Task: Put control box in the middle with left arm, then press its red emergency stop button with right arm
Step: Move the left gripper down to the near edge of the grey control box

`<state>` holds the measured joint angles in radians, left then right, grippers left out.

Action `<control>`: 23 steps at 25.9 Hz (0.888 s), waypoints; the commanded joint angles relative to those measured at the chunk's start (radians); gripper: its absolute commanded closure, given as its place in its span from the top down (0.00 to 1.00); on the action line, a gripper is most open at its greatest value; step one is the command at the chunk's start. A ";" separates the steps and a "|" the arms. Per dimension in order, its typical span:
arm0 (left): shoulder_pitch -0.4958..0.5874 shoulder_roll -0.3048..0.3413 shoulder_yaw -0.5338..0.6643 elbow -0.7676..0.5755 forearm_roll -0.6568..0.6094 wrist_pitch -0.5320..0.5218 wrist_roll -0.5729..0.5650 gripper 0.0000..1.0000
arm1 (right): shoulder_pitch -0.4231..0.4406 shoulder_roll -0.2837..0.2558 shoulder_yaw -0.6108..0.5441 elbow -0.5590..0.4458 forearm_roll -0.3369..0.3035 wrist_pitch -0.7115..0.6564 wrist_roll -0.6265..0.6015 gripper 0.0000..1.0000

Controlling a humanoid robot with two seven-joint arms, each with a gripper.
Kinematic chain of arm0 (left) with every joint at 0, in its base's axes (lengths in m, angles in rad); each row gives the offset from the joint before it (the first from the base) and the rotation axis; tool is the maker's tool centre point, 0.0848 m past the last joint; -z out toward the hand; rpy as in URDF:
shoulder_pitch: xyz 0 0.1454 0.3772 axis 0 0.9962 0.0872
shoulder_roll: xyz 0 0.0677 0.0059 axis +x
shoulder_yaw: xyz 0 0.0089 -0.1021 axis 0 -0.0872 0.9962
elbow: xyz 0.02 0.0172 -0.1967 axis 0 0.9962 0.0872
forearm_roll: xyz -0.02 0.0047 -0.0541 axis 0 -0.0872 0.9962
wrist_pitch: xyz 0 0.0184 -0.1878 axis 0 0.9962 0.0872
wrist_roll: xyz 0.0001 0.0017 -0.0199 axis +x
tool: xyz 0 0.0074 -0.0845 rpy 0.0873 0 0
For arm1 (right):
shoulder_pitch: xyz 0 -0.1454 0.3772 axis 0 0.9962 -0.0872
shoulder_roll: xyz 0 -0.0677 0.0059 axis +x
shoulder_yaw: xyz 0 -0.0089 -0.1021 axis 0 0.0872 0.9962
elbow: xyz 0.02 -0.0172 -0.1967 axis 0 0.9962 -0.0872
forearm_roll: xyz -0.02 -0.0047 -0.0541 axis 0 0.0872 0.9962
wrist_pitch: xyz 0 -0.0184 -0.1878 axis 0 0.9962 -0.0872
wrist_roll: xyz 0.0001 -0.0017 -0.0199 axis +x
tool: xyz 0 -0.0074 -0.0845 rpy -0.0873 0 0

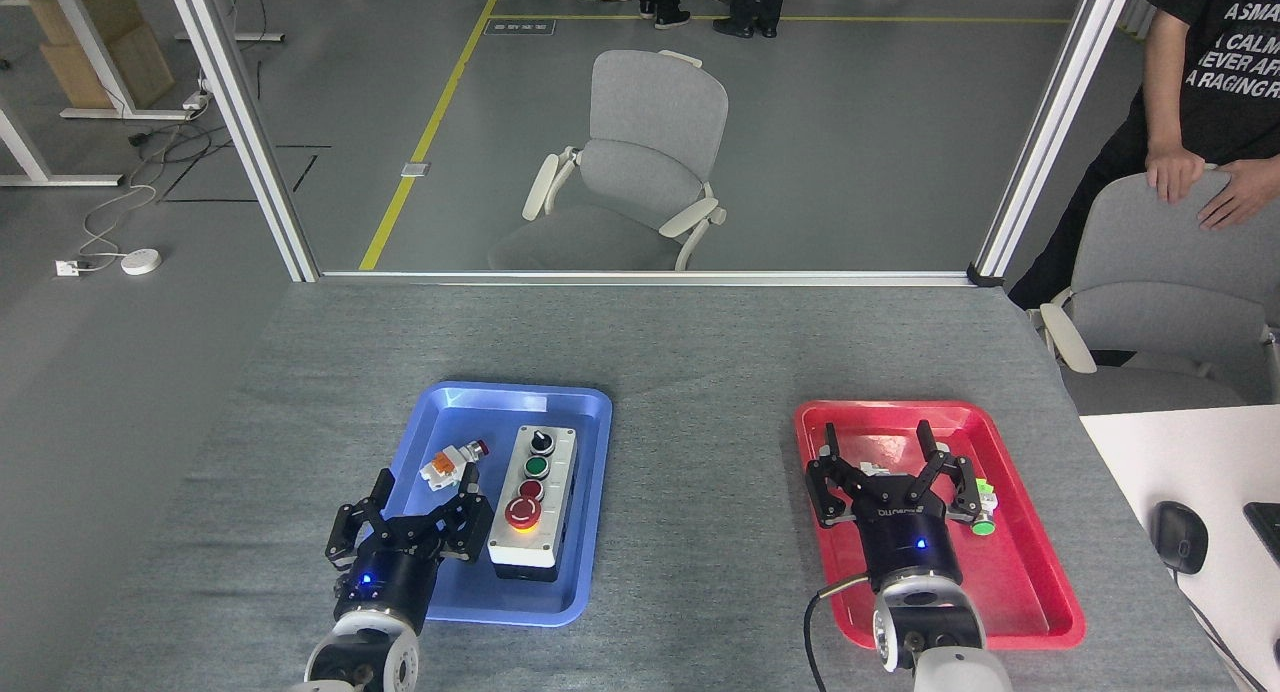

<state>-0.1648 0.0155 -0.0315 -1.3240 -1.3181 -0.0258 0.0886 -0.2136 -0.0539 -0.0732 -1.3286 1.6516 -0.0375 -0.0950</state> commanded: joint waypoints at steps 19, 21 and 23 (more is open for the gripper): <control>0.235 -0.014 -0.079 -0.158 -0.133 -0.016 0.092 0.99 | 0.000 -0.009 0.003 -0.001 -0.006 0.008 0.001 0.98; 0.235 -0.034 -0.111 -0.129 -0.213 0.064 0.091 0.99 | 0.000 -0.010 0.006 0.000 -0.006 0.018 0.005 0.98; 0.228 -0.038 -0.145 -0.101 -0.242 0.127 0.089 0.99 | 0.000 -0.012 0.009 0.006 -0.009 0.033 0.023 0.98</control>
<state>0.0663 -0.0104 -0.1323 -1.4577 -1.4906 0.0178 0.1779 -0.2136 -0.0627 -0.0678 -1.3274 1.6454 -0.0230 -0.0897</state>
